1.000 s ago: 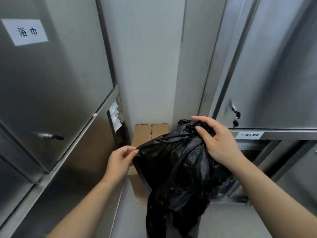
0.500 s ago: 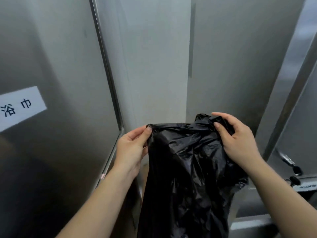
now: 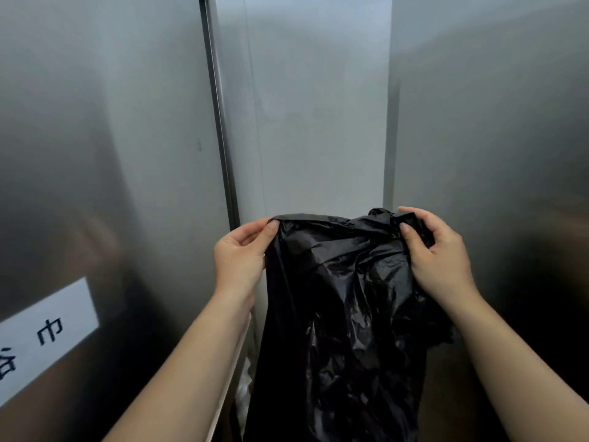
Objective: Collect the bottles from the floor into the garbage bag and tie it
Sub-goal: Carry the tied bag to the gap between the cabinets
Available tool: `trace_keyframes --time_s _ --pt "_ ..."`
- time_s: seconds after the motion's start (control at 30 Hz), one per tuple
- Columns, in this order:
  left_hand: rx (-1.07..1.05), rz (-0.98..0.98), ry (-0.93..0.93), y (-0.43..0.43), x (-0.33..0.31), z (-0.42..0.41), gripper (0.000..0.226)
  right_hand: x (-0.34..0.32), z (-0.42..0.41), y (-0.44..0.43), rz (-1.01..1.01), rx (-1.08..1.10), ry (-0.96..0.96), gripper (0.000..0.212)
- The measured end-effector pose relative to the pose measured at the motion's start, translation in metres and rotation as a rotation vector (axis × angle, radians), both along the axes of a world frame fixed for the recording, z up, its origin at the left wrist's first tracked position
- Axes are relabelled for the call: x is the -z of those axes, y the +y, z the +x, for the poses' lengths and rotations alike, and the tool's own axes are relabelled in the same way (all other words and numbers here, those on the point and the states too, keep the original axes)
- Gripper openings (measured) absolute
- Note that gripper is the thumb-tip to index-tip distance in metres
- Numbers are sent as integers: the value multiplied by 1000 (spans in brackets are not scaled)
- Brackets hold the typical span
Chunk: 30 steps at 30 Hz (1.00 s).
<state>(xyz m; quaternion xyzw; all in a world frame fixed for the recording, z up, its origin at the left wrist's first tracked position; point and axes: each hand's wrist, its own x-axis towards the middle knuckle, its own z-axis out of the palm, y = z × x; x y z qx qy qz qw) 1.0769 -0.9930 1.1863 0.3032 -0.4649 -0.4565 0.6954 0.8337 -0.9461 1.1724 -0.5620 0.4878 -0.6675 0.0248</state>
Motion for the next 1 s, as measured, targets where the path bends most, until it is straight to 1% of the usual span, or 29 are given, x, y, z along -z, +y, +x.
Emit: trace_keyframes --time_s 0.17,0.3,0.37,0.47,0.6,0.67,0.73,0.83,0.93,1.0 --pt "-33 -33 -75 -39 -32 -10 6 -26 -4 -43 -31 -8 18 21" --pt "-68 -65 -84 -69 -52 -16 7 -42 -10 -76 -53 -30 -26 21" --pt "-70 -79 -87 -85 -55 -19 7 -45 -13 -91 -72 -26 -37 22" --pt "-87 -69 -155 -110 -45 -24 7 -37 -16 -114 -76 -26 -33 22" --pt "-143 46 -223 -143 5 -28 7 0 -15 -149 16 -98 -33 22" --pt "-157 132 -235 -154 46 -29 7 30 -15 -165 86 -125 -10 22" --pt "-163 195 -236 -160 88 -29 11 64 -16 -178 155 -139 -8 22" --pt "-195 278 -220 -168 140 -30 10 111 -18 -194 235 -117 6 21" --pt "-208 340 -208 -174 172 -26 9 143 -18 -206 291 -105 33 21" --pt "-232 354 -227 -178 185 -23 14 158 -16 -212 322 -102 66 22"
